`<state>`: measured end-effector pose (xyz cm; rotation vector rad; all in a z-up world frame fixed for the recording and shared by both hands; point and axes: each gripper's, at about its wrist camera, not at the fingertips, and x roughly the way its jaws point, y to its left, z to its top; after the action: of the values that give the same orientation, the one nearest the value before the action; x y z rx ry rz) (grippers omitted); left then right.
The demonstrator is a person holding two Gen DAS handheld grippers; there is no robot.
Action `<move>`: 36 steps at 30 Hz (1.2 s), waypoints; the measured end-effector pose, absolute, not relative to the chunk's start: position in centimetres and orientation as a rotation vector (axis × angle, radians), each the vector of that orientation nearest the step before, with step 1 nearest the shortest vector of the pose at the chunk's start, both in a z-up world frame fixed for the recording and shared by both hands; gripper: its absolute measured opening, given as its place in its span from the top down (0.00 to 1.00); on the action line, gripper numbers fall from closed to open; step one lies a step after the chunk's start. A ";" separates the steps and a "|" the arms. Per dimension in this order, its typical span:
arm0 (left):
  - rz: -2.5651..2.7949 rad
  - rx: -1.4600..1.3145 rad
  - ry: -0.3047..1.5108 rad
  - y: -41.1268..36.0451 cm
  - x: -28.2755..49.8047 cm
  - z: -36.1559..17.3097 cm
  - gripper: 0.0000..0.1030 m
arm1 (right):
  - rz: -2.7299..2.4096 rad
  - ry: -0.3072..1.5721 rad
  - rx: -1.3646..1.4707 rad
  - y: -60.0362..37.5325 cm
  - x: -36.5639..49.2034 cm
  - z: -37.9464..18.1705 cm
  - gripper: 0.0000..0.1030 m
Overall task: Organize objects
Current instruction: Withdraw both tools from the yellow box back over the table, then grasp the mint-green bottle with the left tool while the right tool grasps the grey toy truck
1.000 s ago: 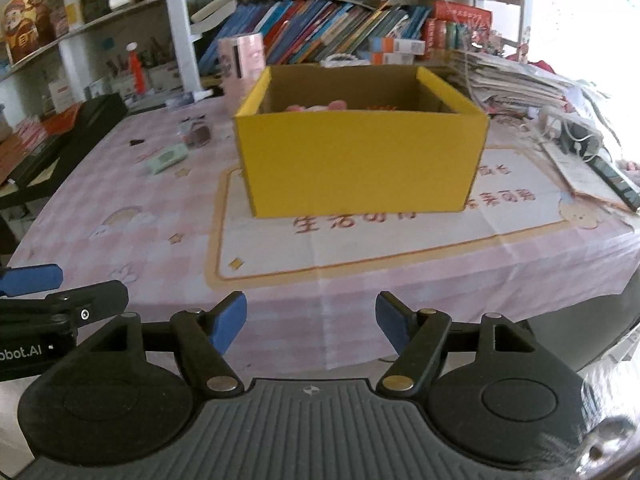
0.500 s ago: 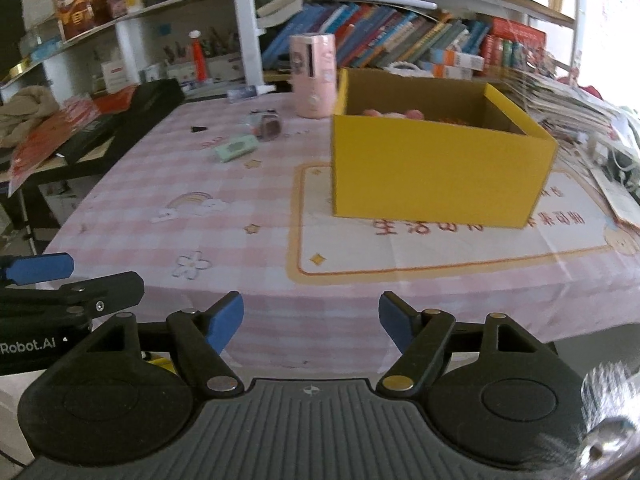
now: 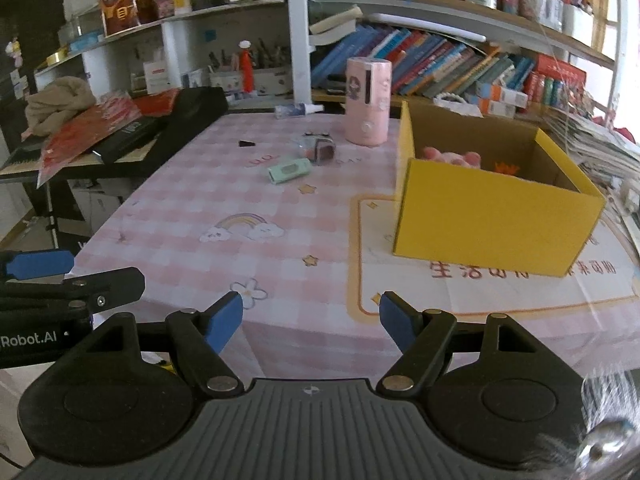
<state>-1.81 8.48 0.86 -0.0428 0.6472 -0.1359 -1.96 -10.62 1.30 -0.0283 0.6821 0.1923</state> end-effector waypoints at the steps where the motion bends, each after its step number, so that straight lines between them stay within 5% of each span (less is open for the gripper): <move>1: -0.133 -0.046 0.648 8.6 -1.7 0.8 0.21 | 0.196 0.682 -0.032 -10.4 -1.8 1.3 0.28; 36: -0.064 -0.066 0.718 6.7 14.3 -0.9 0.21 | 0.277 0.603 -0.018 -10.9 17.4 2.7 0.29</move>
<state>14.32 6.70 -0.92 -0.0661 0.7184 -0.0642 17.39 -10.85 2.75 -0.0180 0.6028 0.2766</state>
